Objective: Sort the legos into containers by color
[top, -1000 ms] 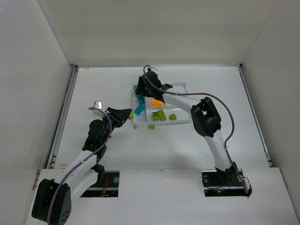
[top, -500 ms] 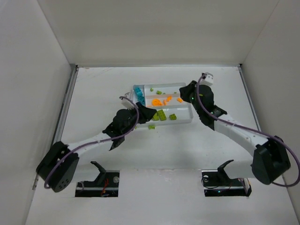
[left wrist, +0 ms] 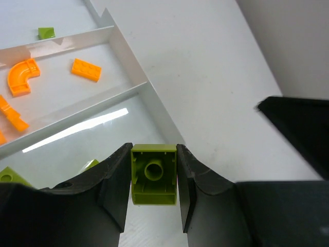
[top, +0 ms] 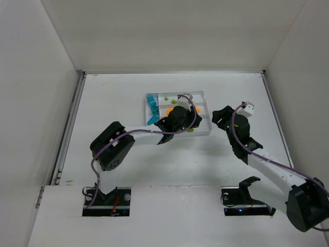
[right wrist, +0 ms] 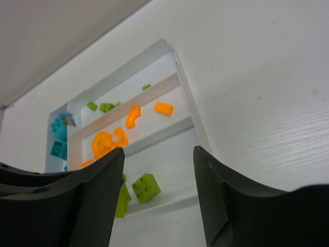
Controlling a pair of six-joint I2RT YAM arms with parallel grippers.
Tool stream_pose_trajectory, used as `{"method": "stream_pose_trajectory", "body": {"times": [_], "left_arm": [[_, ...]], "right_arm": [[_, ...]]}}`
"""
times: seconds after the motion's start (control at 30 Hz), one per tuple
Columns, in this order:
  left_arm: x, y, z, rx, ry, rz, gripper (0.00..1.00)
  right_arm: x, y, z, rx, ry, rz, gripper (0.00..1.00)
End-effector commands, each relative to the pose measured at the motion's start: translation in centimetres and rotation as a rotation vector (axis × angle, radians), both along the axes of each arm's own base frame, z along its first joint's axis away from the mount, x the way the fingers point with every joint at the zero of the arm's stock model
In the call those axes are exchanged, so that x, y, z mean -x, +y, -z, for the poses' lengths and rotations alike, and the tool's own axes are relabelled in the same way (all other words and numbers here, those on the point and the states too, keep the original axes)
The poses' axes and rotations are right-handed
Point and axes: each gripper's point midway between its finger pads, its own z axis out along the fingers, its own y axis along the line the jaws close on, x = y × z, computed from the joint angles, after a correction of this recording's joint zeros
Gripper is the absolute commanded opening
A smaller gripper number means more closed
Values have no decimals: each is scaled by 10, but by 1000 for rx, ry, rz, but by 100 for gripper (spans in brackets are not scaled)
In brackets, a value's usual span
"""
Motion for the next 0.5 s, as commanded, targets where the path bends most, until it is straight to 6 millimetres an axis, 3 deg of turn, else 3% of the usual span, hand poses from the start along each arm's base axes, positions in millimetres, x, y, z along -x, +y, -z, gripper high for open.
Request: {"method": "stream_pose_trajectory", "body": {"times": [0.0, 0.2, 0.3, 0.47], "left_arm": [[-12, -13, -10, -83, -88, -8, 15], [-23, -29, 8, -170, -95, -11, 20], [-24, -37, 11, -195, -102, 1, 31], [-25, -32, -7, -179, -129, -15, 44]], "right_arm": [[0, -16, -36, -70, -124, 50, 62], [2, -20, -40, -113, -135, 36, 62], [3, -16, -42, -122, -142, 21, 62], [1, -15, -42, -119, -139, 16, 63]]}}
